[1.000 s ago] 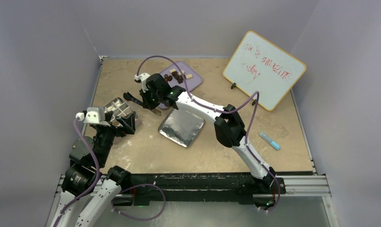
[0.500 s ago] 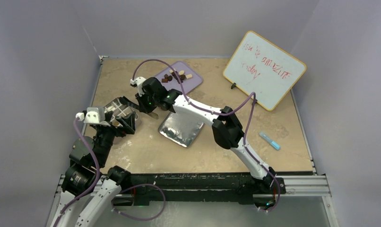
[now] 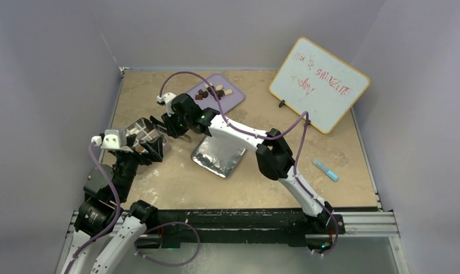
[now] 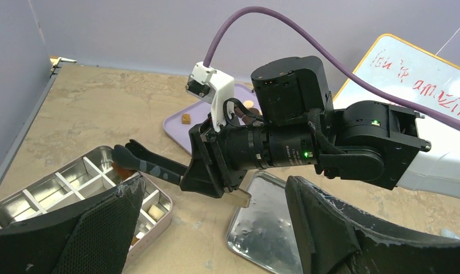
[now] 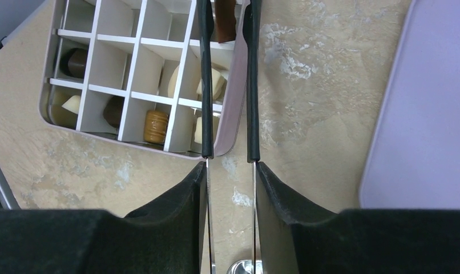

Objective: Pack the chocolate
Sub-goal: Place the fake chocolate in the packing box, then pick up the fake chocolate from the plate.

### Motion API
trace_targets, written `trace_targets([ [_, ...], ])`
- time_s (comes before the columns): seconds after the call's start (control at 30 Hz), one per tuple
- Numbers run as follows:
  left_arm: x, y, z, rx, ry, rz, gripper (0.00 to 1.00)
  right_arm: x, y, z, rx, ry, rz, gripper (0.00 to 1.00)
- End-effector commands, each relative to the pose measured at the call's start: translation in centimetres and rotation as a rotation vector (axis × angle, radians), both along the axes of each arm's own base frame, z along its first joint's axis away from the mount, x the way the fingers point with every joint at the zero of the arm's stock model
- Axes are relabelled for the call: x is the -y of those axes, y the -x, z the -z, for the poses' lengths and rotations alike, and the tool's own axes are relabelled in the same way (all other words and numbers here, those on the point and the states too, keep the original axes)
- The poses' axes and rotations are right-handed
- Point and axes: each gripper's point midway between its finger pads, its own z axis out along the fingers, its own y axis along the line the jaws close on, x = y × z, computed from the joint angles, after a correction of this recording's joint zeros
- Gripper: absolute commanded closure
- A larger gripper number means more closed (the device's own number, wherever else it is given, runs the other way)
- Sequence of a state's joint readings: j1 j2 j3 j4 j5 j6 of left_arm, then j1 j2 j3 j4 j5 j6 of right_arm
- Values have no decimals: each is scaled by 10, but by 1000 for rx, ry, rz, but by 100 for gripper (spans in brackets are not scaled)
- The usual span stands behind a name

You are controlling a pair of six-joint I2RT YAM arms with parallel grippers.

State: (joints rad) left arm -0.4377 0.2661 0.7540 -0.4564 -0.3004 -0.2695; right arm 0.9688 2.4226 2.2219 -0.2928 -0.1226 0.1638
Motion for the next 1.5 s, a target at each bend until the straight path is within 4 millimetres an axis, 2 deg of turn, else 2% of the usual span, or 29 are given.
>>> trace_targets([
  [0.0,-2,-3,-6,26,9,-16,9,-10,-7,-33,73,-61,3,63],
  [0.23,-3,-2,-7,30,12,-19,9,-8,-8,-44,92,-69,11,61],
  [0.43,-3,-2,-7,30,12,-21,9,-6,-8,-56,115,-81,5,70],
  [0.8,-3,-2,-6,29,13,-21,9,-9,5,-40,85,-50,-22,77],
  [1.07,-3,-2,-6,28,13,-21,9,-1,4,-60,113,-53,9,77],
  [1.3,-2,-3,-6,26,10,-17,9,24,-4,-85,179,-21,48,76],
  [1.47,-2,-2,-6,28,13,-16,9,54,-21,-93,217,17,120,76],
])
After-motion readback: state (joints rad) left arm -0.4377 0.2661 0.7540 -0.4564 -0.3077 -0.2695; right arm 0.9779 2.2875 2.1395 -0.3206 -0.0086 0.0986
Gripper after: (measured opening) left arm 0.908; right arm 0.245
